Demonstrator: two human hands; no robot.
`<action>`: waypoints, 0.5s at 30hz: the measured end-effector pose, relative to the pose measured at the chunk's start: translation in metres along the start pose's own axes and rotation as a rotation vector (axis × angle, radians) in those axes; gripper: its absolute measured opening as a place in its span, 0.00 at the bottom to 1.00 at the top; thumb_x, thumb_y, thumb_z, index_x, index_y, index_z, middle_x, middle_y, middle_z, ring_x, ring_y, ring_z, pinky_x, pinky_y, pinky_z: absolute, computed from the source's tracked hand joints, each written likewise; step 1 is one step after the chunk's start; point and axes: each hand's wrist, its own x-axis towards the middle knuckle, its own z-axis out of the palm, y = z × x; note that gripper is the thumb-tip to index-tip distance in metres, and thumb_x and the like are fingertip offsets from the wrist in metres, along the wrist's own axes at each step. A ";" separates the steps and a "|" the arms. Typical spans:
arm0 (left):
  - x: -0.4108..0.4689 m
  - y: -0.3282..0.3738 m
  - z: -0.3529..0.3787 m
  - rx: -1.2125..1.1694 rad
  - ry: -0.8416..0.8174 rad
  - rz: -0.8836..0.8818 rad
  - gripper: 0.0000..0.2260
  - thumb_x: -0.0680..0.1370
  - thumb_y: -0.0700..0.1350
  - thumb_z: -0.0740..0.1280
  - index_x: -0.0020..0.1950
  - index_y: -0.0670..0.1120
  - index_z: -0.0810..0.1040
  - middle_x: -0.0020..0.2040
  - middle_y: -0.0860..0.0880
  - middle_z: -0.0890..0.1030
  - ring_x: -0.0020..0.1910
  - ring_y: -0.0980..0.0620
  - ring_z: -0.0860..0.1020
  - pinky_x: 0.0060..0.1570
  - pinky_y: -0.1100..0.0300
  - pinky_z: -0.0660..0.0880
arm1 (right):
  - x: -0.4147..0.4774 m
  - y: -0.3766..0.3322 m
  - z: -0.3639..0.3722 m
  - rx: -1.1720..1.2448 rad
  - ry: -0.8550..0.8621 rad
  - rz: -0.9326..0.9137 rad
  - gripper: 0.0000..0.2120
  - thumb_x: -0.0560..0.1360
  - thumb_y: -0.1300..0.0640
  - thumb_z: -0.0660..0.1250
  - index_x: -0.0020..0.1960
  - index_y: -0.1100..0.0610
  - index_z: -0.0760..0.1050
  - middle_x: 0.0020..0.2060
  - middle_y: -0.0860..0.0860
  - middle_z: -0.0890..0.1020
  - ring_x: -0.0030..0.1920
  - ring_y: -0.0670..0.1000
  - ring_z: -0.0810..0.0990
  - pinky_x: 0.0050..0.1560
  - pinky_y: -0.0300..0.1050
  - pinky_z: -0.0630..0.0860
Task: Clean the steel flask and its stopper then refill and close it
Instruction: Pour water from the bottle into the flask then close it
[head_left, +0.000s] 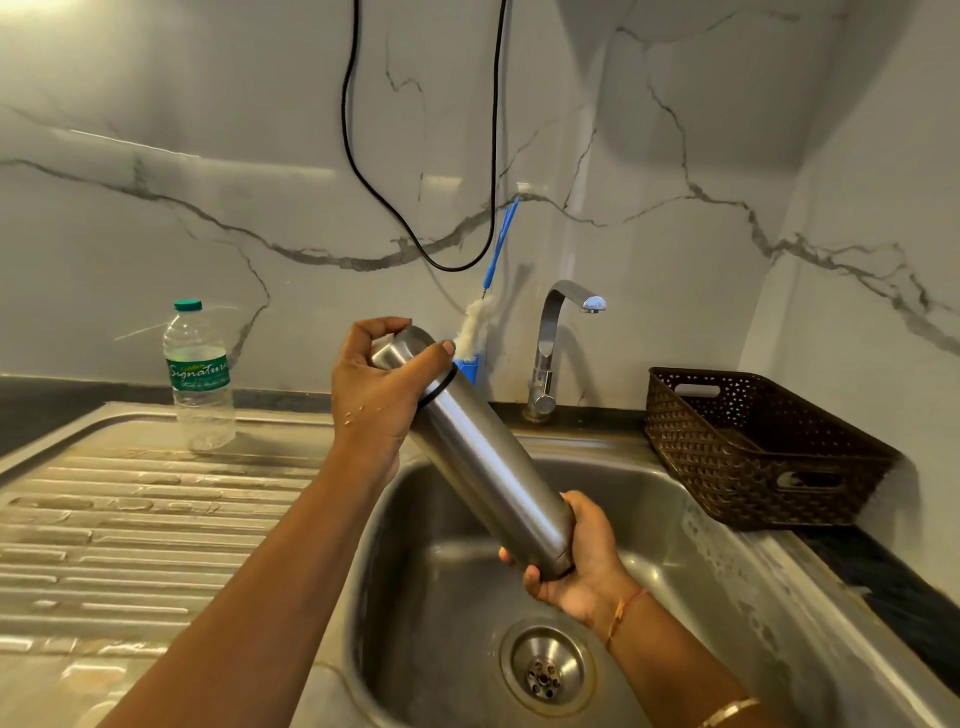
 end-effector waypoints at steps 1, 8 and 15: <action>0.000 0.000 -0.001 0.021 -0.034 0.002 0.19 0.67 0.44 0.77 0.54 0.52 0.75 0.49 0.49 0.76 0.45 0.50 0.78 0.42 0.55 0.80 | 0.000 0.000 -0.001 0.001 -0.009 0.023 0.19 0.72 0.50 0.55 0.49 0.63 0.77 0.35 0.60 0.80 0.33 0.57 0.78 0.20 0.36 0.68; -0.004 -0.012 -0.004 -0.290 -0.343 -0.254 0.44 0.62 0.38 0.73 0.71 0.55 0.55 0.58 0.46 0.71 0.56 0.47 0.76 0.51 0.55 0.77 | 0.000 -0.005 -0.008 0.100 0.005 0.023 0.20 0.72 0.49 0.55 0.48 0.63 0.77 0.32 0.59 0.81 0.33 0.58 0.76 0.17 0.35 0.67; -0.042 -0.065 0.016 -0.056 -0.531 -0.414 0.38 0.62 0.42 0.79 0.68 0.50 0.64 0.59 0.47 0.77 0.55 0.51 0.79 0.45 0.60 0.79 | 0.002 -0.002 -0.005 0.165 -0.080 0.046 0.22 0.73 0.48 0.55 0.50 0.65 0.76 0.32 0.60 0.78 0.28 0.57 0.77 0.15 0.35 0.68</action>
